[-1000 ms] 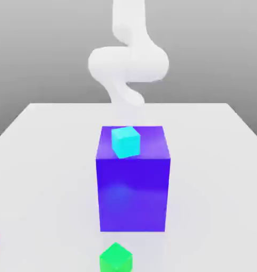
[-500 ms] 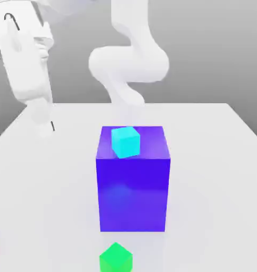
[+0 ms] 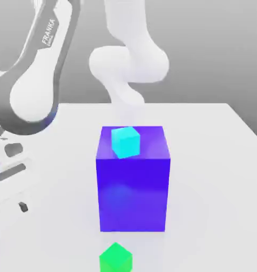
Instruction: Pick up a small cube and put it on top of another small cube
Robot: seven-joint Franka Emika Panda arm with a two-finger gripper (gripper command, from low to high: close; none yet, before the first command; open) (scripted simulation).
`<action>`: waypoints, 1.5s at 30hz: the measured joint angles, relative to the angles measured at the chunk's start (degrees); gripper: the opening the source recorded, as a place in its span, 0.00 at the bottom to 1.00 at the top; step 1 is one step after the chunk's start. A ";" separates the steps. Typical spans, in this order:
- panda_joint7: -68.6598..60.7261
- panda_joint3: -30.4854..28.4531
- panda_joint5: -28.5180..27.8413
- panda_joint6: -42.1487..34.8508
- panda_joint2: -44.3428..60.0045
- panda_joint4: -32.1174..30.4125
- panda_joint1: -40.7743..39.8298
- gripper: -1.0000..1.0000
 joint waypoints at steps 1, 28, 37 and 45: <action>3.30 -1.15 -0.26 0.79 1.12 0.05 0.27 0.50; 6.95 -2.15 2.46 4.81 7.68 0.13 -3.06 0.00; -19.90 7.90 9.32 2.26 6.93 -0.17 -10.57 0.00; -43.25 14.97 14.80 -0.29 4.97 -0.45 -15.17 0.00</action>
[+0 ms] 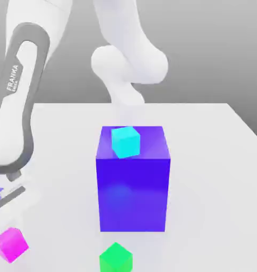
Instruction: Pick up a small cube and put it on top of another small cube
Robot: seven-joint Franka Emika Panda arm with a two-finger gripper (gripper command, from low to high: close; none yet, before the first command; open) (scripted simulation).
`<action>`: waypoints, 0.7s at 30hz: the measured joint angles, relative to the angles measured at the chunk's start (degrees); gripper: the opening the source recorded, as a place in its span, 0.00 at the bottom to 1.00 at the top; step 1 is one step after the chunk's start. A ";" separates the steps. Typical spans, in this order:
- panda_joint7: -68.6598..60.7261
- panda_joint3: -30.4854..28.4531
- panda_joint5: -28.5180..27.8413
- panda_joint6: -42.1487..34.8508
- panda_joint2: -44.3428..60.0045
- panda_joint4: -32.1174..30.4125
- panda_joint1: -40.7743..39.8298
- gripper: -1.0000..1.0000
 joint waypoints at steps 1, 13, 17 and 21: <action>-2.86 0.83 0.60 -0.32 -0.34 -0.04 -0.52 0.00; -36.78 8.30 7.21 -4.19 -5.83 -0.58 -4.40 0.00; -47.72 10.19 8.87 -5.34 -8.18 -0.82 -5.16 0.00; -58.47 11.80 10.23 -6.37 -10.73 -1.09 -5.68 0.00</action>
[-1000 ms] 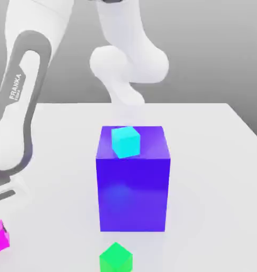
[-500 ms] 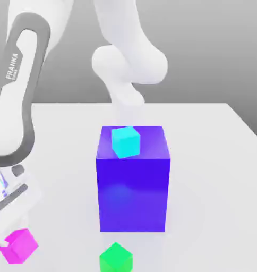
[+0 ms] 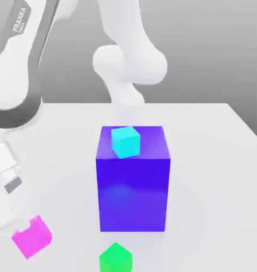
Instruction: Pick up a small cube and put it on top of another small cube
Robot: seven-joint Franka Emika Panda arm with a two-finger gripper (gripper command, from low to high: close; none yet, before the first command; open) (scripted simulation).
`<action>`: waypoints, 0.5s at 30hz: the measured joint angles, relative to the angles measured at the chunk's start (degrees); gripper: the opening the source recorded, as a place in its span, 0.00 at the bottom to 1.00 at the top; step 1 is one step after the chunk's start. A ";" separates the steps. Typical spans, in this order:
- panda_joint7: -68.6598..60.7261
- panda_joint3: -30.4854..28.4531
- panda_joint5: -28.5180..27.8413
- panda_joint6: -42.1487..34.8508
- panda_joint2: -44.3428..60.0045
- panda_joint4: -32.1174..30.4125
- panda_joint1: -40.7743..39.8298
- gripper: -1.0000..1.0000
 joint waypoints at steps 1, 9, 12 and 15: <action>-2.66 0.32 0.30 -0.24 -0.66 -0.07 -0.06 0.00; -23.51 2.45 1.88 -1.64 -6.14 -0.73 0.01 0.00; -31.11 3.11 2.08 -1.90 -8.22 -1.03 0.32 0.00; -38.59 3.57 2.06 -1.99 -10.27 -1.35 0.87 0.00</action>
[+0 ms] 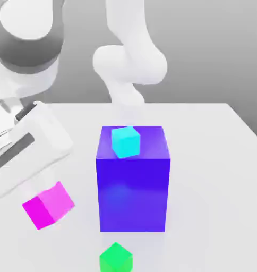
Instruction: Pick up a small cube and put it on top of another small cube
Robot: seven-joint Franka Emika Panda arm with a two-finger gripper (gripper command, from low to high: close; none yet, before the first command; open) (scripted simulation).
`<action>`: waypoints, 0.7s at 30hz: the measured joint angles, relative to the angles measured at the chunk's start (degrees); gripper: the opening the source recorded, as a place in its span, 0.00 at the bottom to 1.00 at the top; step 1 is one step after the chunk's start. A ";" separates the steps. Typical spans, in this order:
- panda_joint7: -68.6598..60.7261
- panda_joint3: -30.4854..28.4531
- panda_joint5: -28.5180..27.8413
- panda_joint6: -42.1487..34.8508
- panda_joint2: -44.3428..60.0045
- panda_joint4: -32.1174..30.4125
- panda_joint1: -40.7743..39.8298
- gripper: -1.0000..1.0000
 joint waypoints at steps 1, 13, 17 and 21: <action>-2.46 0.14 -0.07 0.02 -0.67 -0.11 0.19 0.00; -30.76 1.44 -3.01 1.65 -7.78 -1.73 3.32 0.00; -39.58 1.93 -4.97 2.80 -9.58 -2.39 4.51 0.00; -48.09 2.66 -7.39 4.20 -10.99 -3.11 5.47 0.00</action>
